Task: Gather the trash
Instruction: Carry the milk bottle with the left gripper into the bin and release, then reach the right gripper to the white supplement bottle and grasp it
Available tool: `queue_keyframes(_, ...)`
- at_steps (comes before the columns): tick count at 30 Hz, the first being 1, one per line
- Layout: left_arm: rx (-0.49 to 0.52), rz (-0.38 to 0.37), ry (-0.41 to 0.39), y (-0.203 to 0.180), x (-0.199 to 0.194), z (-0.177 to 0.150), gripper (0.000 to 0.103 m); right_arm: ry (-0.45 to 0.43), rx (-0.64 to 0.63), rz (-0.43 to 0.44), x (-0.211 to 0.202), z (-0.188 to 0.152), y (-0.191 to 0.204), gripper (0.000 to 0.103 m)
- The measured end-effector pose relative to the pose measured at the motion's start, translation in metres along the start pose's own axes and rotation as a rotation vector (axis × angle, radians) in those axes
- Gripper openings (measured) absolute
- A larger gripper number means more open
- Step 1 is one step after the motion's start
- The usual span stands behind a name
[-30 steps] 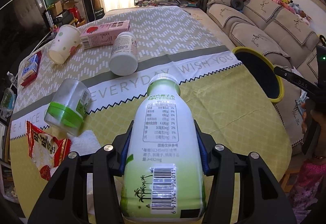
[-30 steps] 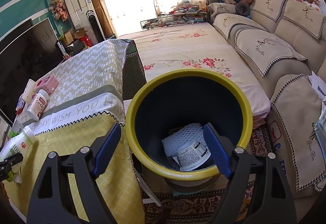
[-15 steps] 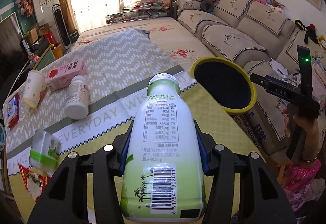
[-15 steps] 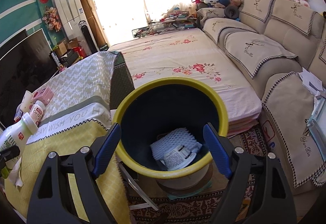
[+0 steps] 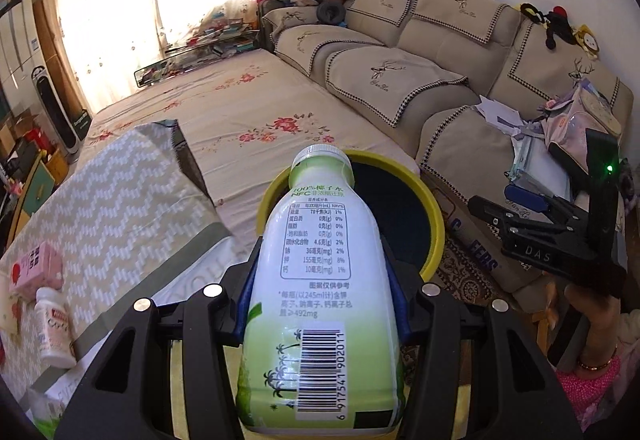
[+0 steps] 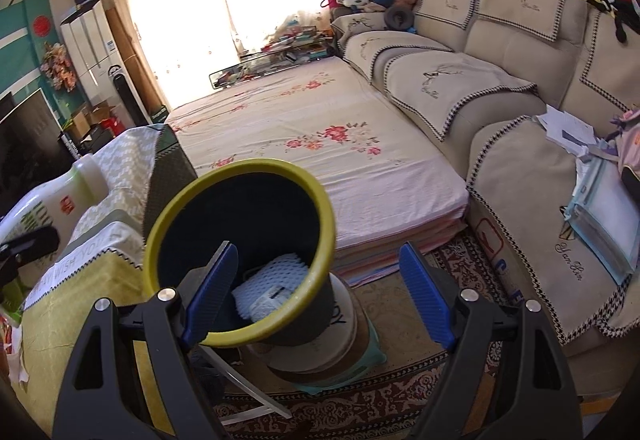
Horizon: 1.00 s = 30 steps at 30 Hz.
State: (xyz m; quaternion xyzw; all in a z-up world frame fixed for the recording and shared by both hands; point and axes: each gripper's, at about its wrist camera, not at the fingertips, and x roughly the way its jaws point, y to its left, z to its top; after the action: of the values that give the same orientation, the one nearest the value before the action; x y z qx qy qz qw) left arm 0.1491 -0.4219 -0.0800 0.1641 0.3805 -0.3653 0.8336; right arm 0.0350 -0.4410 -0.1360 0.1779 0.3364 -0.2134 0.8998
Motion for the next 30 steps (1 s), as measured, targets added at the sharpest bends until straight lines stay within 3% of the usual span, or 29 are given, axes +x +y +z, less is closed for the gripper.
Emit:
queue_keyframes(5,0.025,-0.044,0.044,-0.022,0.047,0.025,0.052,0.009,0.03,-0.027,0.005,-0.001,-0.021,0.078)
queue_keyframes(11,0.015,-0.056,0.098,-0.029,0.098,0.032,0.052,0.018,0.052,-0.043,0.012,-0.002,-0.038,0.078)
queue_keyframes(12,0.015,-0.053,0.101,-0.029,0.104,0.033,0.057,0.019,0.055,-0.045,0.013,-0.002,-0.04,0.078)
queue_keyframes(13,0.018,-0.048,0.103,-0.029,0.11,0.033,0.074,0.02,0.057,-0.047,0.013,-0.003,-0.04,0.078)
queue_keyframes(14,0.018,-0.038,0.097,-0.029,0.113,0.034,0.081,0.021,0.058,-0.049,0.013,-0.003,-0.04,0.079)
queue_keyframes(16,0.011,-0.022,0.089,-0.03,0.116,0.036,0.084,0.02,0.058,-0.049,0.013,-0.002,-0.039,0.079)
queue_keyframes(19,-0.01,-0.054,0.054,-0.025,0.096,0.035,0.084,0.016,0.051,-0.046,0.013,-0.001,-0.038,0.079)
queue_keyframes(25,-0.062,-0.052,-0.09,0.004,0.016,0.02,0.091,0.006,0.014,-0.024,0.006,0.001,-0.017,0.079)
queue_keyframes(30,-0.15,0.01,-0.196,0.054,-0.054,-0.011,0.093,0.004,-0.045,0.01,0.004,0.004,0.016,0.08)
